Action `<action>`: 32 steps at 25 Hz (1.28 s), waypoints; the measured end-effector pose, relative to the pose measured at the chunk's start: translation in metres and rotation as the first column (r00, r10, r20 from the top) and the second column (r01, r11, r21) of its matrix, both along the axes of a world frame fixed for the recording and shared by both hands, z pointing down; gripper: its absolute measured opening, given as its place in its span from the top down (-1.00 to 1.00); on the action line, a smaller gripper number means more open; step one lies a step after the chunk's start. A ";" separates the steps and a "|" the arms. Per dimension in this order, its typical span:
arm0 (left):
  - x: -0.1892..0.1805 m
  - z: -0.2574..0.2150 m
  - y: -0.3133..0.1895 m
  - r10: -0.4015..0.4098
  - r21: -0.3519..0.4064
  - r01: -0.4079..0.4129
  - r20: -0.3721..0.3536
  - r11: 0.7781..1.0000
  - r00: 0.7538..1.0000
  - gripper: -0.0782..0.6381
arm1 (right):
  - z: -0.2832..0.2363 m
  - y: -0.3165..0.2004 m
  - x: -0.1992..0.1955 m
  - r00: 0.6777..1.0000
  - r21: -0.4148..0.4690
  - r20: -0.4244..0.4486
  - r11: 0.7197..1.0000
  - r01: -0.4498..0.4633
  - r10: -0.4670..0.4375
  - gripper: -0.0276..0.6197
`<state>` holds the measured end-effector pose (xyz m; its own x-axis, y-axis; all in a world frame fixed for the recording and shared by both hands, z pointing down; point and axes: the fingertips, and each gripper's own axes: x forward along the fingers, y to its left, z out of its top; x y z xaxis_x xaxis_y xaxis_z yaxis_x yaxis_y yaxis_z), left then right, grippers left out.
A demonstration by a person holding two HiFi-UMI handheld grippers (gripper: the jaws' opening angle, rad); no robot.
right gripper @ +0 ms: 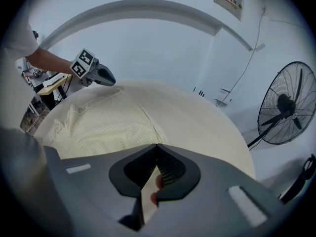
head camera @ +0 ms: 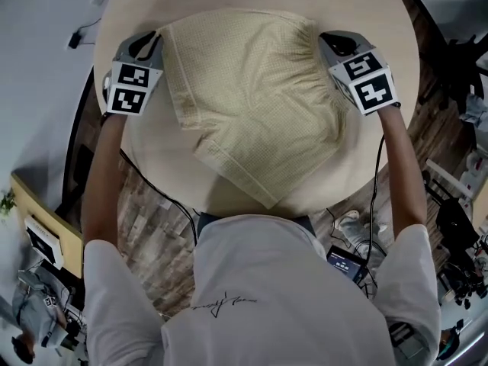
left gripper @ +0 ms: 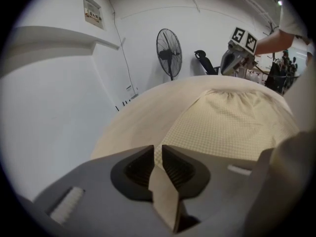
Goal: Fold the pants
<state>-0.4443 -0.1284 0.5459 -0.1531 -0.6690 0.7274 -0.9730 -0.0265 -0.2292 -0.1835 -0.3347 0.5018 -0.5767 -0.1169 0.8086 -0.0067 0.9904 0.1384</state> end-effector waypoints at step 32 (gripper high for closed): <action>-0.026 0.051 -0.012 0.066 -0.130 -0.098 -0.229 0.987 0.971 0.55 | 0.069 -0.038 -0.028 0.966 -0.038 -0.171 0.981 0.188 -0.192 0.72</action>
